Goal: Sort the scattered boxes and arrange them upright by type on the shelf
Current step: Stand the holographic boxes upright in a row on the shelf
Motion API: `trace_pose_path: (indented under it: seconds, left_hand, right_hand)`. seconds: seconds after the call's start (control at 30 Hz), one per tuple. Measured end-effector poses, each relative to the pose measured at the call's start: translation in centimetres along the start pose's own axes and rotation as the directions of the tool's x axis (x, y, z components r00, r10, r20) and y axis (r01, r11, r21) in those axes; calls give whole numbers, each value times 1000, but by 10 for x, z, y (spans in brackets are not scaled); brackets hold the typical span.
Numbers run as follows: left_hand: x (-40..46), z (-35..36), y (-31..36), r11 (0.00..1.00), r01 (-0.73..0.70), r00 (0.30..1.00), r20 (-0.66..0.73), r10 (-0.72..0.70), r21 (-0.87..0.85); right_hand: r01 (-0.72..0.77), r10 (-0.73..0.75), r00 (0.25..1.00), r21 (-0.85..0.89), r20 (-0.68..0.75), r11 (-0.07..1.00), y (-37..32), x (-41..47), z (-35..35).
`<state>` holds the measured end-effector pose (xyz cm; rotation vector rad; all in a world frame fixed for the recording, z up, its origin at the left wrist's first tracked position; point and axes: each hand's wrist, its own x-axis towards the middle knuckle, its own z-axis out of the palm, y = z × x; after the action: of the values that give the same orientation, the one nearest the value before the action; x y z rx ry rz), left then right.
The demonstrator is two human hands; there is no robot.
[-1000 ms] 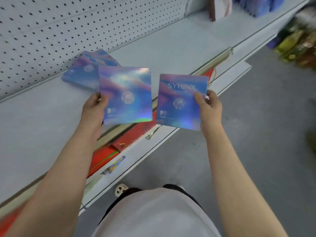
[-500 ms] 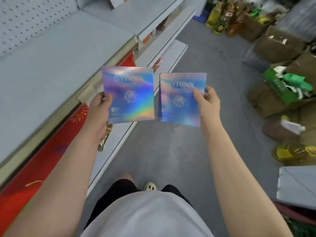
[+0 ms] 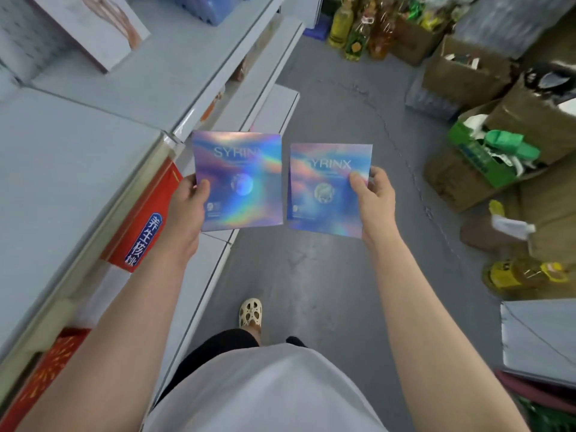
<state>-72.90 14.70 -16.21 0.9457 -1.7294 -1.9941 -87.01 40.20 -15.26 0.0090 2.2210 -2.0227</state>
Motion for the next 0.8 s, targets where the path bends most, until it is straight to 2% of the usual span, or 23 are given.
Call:
trace_pose_path:
  seconds: [0.37, 0.57, 0.8]
  left_hand:
    - [193, 104, 60, 998, -40, 999, 24, 39, 50]
    - [292, 183, 77, 999, -49, 998, -27, 49, 25]
    - [385, 245, 111, 998, -59, 978, -201, 58, -1]
  right_hand:
    - [-9, 8, 999, -15, -42, 1000, -34, 208, 36]
    - [8, -8, 999, -7, 45, 1000, -52, 349, 45]
    - [19, -5, 977, -62, 215, 998, -95, 500, 78]
